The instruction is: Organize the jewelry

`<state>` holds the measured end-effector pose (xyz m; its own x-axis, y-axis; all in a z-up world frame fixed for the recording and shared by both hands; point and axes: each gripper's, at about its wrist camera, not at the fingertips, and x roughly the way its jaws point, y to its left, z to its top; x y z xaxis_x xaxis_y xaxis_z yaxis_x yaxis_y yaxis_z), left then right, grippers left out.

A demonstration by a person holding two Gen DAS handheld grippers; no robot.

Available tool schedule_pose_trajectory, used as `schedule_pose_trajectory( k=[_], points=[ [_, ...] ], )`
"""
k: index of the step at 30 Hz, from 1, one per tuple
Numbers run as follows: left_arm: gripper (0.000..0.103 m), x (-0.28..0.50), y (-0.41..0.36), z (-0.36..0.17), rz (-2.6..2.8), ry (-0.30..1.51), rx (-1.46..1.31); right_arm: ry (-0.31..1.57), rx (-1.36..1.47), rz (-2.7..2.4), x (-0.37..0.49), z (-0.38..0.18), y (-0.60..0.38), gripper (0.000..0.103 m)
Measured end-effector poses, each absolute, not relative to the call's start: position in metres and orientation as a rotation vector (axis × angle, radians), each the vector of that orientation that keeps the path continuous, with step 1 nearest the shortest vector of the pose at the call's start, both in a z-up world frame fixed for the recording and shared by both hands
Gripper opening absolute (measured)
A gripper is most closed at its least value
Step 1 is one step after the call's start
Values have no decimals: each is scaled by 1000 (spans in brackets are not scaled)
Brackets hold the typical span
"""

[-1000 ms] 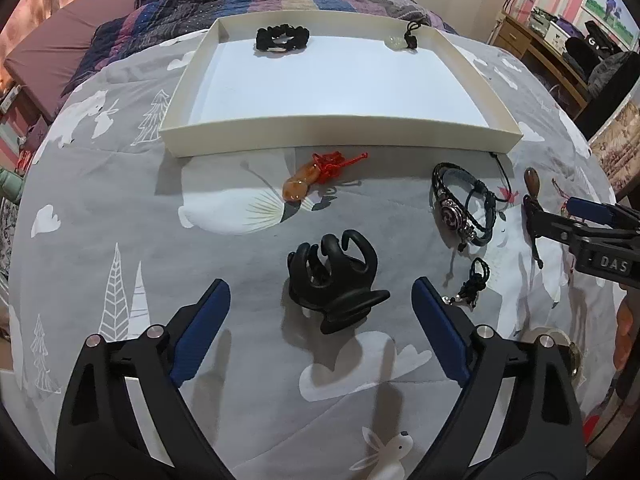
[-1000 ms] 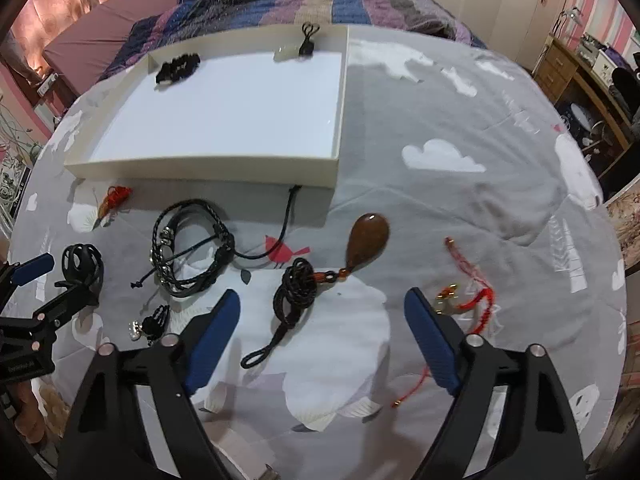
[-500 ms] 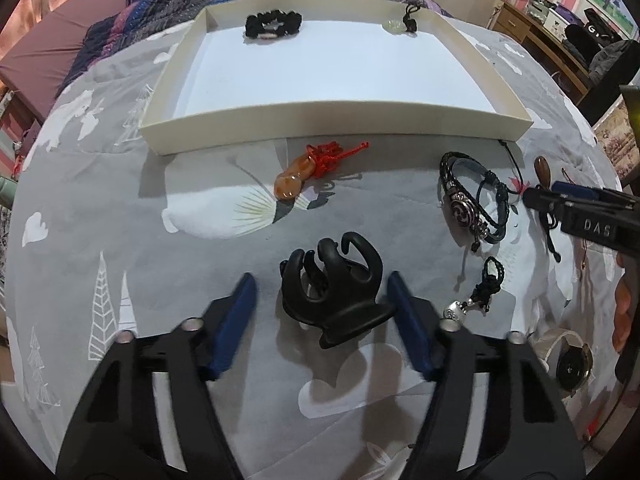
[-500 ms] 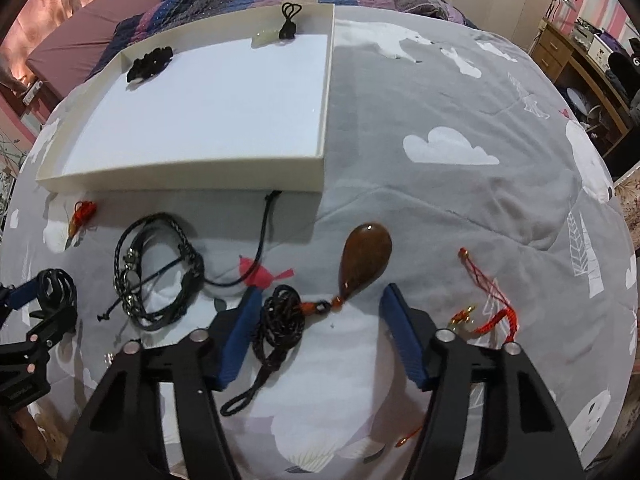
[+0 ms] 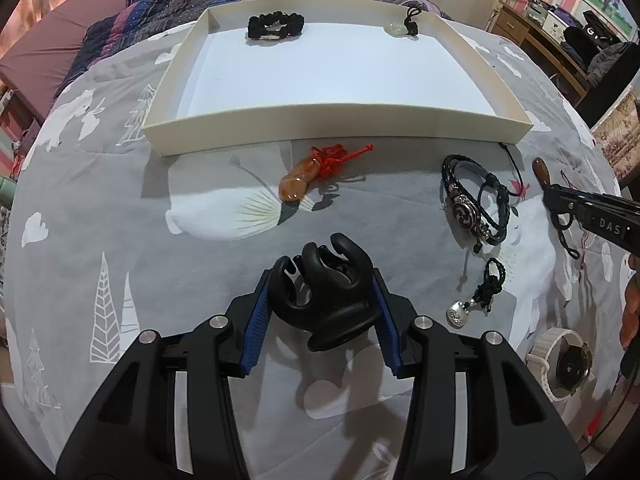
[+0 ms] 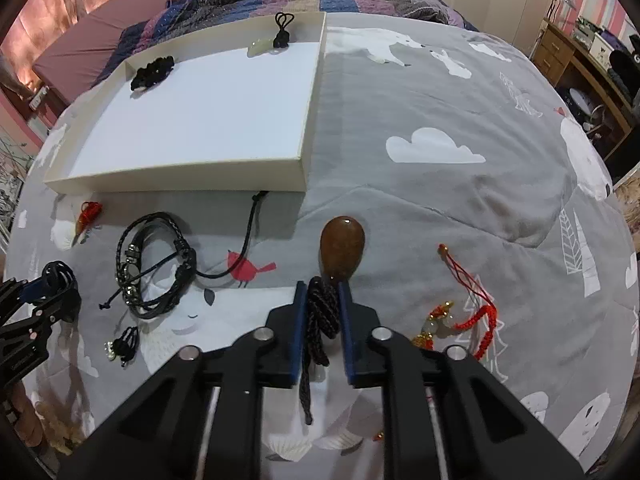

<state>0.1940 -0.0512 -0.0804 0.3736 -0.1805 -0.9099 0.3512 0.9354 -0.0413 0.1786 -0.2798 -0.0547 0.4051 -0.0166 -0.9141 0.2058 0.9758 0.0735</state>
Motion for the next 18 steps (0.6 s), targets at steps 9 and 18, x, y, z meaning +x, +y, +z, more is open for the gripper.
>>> schedule_pose_trajectory(
  k=[9, 18],
  points=[
    [46, 196, -35, -62, -336, 1108, 129, 1110, 210, -145, 172, -41, -293, 13],
    [46, 214, -22, -39, -314, 1070, 109, 1079, 218, -135, 182, -20, -301, 13]
  ],
)
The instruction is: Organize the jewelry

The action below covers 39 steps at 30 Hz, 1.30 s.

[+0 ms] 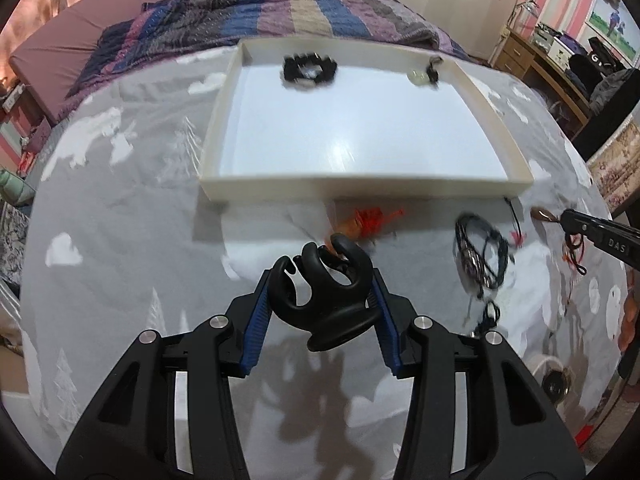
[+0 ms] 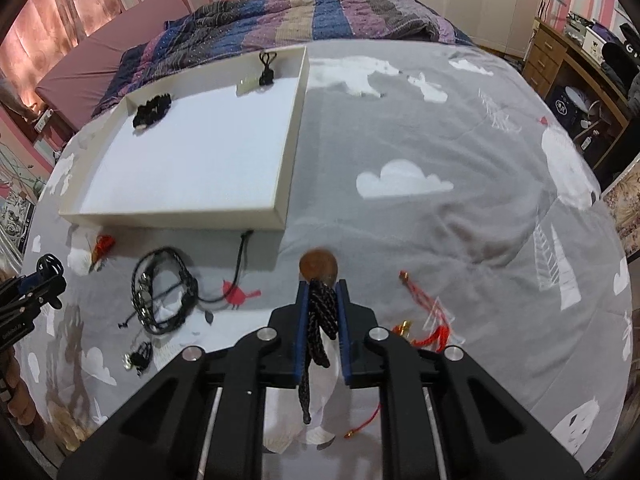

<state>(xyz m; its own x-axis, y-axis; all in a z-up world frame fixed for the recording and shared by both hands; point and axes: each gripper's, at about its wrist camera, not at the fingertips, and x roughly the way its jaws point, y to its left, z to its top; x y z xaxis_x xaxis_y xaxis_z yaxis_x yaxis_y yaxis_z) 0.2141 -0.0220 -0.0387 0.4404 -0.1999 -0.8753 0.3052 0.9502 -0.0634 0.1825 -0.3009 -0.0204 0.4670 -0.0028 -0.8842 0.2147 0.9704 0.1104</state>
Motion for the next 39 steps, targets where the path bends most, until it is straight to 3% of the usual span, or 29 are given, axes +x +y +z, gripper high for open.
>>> schedule_pose_trajectory(
  k=[7, 18, 28, 39],
  points=[
    [46, 260, -16, -5, -295, 1019, 107, 1041, 203, -101, 221, 14, -300, 12],
    [46, 364, -17, -6, -236, 1037, 65, 1009, 152, -73, 321, 47, -283, 12],
    [46, 441, -27, -43, -209, 1075, 67, 1014, 176, -29, 409, 14, -257, 12],
    [46, 457, -43, -53, -232, 1062, 113, 1033, 190, -9, 441, -16, -238, 11]
  ],
)
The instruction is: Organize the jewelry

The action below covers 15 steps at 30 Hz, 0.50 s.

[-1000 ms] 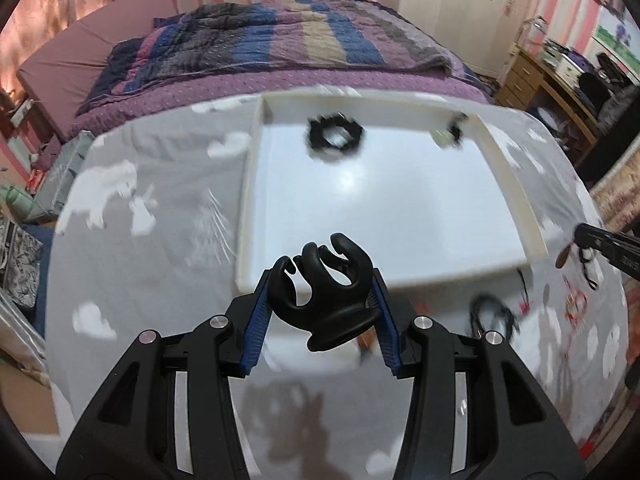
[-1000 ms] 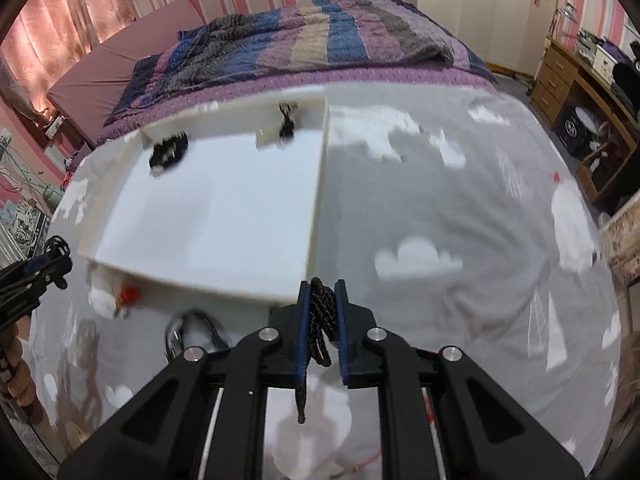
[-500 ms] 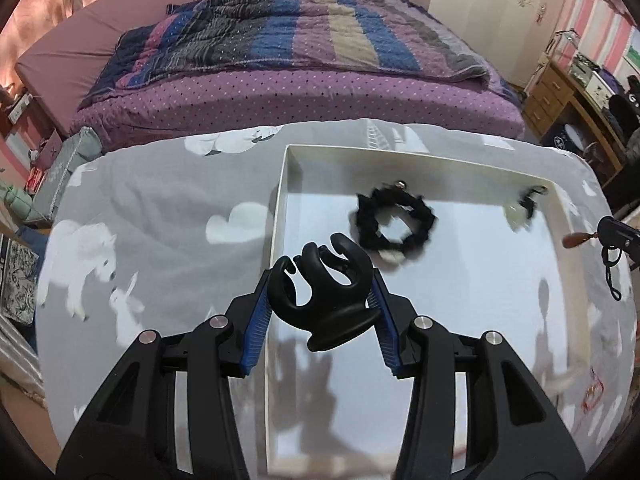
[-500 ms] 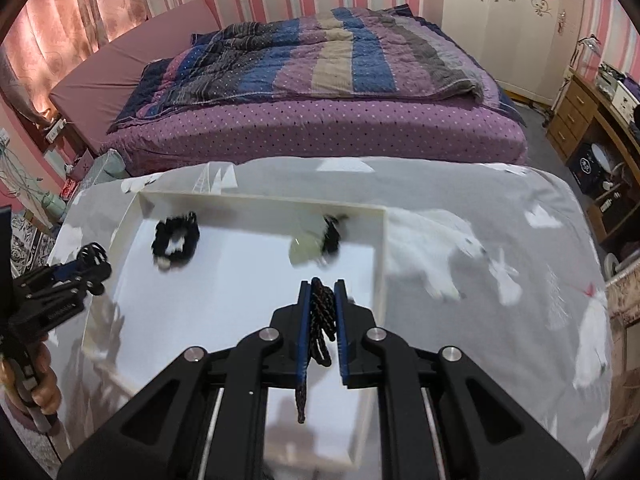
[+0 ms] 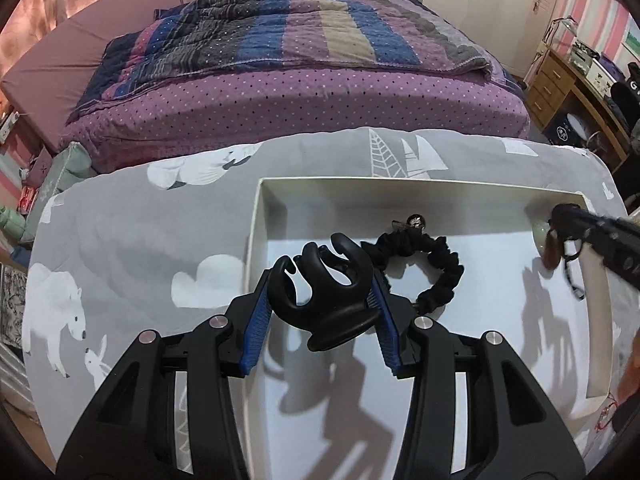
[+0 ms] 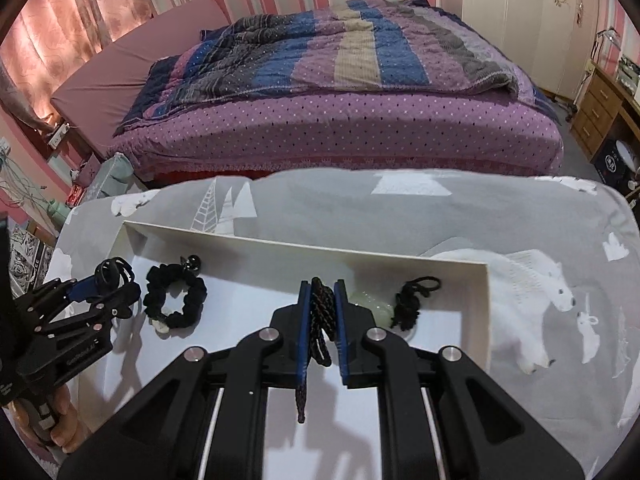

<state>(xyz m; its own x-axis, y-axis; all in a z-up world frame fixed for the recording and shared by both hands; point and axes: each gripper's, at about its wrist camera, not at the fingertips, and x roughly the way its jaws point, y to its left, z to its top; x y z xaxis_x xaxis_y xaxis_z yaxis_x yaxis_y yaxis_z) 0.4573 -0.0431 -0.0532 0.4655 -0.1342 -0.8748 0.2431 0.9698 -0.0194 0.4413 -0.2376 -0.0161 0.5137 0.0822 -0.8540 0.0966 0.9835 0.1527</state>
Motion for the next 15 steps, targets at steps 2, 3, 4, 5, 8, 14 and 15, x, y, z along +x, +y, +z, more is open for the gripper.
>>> schedule_pose_trajectory(
  k=[2, 3, 4, 5, 8, 14, 15],
  points=[
    [46, 457, -47, -56, -252, 1072, 104, 1042, 189, -13, 443, -22, -238, 11],
    [46, 456, -49, -58, -251, 1072, 113, 1047, 192, -13, 444, -24, -239, 11],
    [46, 455, -53, -59, -250, 1071, 126, 1051, 189, -19, 444, -26, -240, 11],
    [46, 455, -55, -60, -251, 1071, 132, 1051, 180, -28, 444, -28, -241, 11],
    [46, 455, -56, -62, -253, 1077, 125, 1052, 159, -46, 446, -29, -243, 11],
    [51, 452, -58, -64, -254, 1084, 133, 1072, 156, -30, 446, -32, -241, 15],
    [57, 450, -58, -64, -252, 1083, 136, 1074, 156, -28, 445, -32, -241, 15]
  ],
)
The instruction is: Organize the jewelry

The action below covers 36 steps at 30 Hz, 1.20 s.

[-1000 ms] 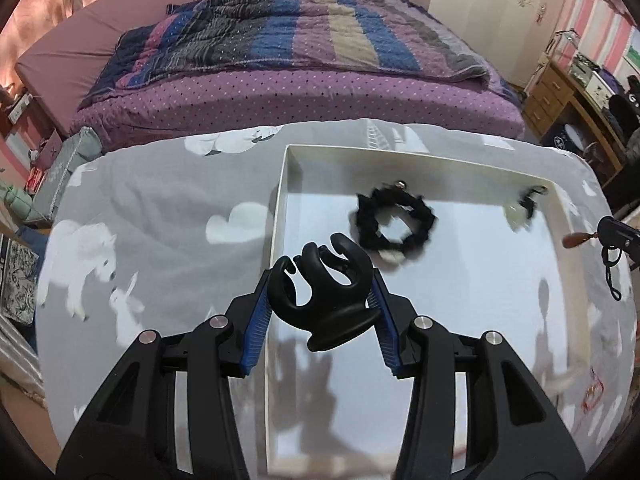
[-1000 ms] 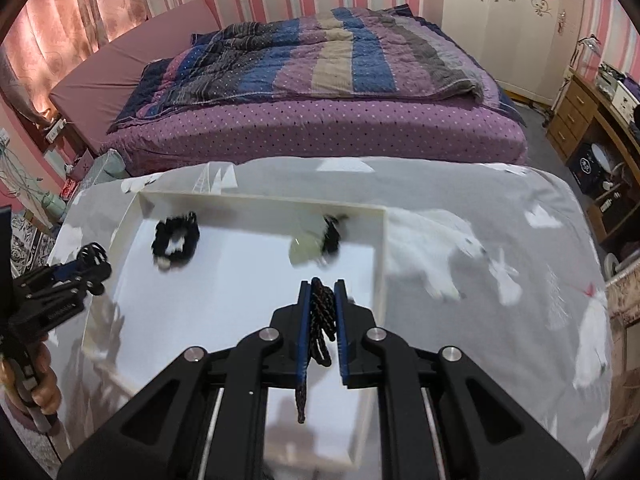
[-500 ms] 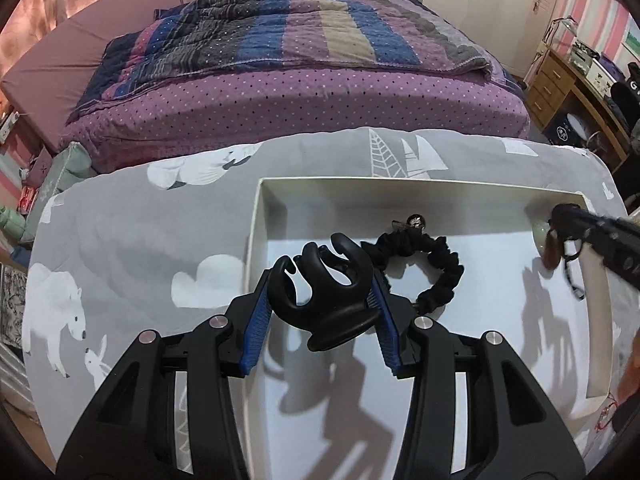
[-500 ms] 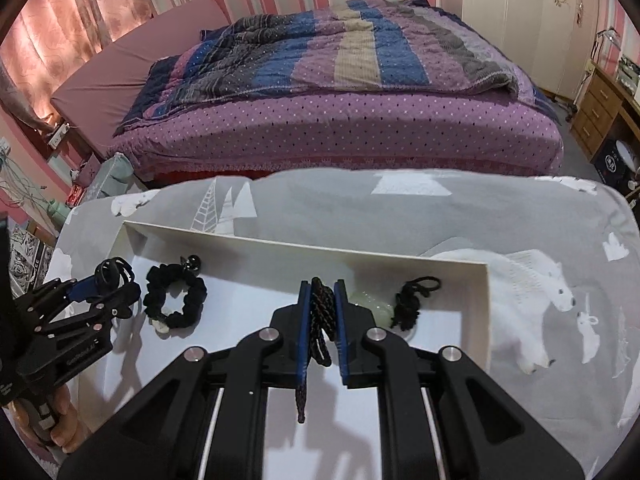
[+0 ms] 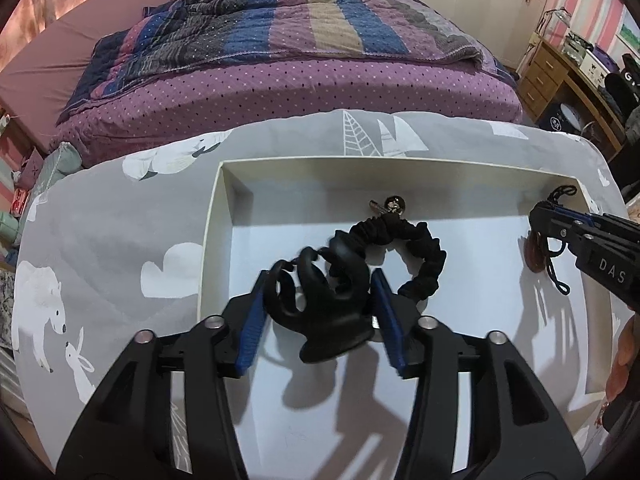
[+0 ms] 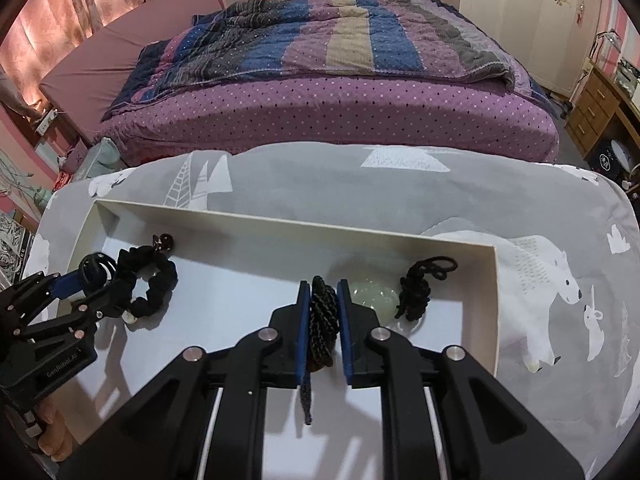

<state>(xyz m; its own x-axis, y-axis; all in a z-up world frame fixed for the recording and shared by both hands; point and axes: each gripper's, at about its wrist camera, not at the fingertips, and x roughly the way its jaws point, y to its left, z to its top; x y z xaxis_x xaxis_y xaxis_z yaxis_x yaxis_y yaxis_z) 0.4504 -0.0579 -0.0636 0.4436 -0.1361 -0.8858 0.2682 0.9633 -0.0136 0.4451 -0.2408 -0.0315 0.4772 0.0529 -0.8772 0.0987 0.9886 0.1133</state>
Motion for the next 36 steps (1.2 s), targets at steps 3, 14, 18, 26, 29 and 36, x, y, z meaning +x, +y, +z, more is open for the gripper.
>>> schedule_pose_trajectory(
  k=[3, 14, 18, 26, 29, 36],
  points=[
    [72, 444, -57, -58, -247, 1069, 130, 1062, 156, -38, 439, -25, -243, 47],
    [95, 393, -56, -14, -276, 997, 122, 1002, 114, -128, 374, 32, -277, 62],
    [100, 368, -48, 3, -262, 965, 124, 1004, 102, -174, 340, 50, -294, 72],
    [100, 319, -24, 20, -185, 937, 145, 1018, 25, -279, 271, 62, -311, 89],
    [100, 301, -23, 21, -184, 934, 144, 1026, 12, -281, 247, 58, -311, 89],
    [100, 243, -28, 21, -211, 925, 150, 1044, -13, -282, 204, 43, -309, 89]
  ],
)
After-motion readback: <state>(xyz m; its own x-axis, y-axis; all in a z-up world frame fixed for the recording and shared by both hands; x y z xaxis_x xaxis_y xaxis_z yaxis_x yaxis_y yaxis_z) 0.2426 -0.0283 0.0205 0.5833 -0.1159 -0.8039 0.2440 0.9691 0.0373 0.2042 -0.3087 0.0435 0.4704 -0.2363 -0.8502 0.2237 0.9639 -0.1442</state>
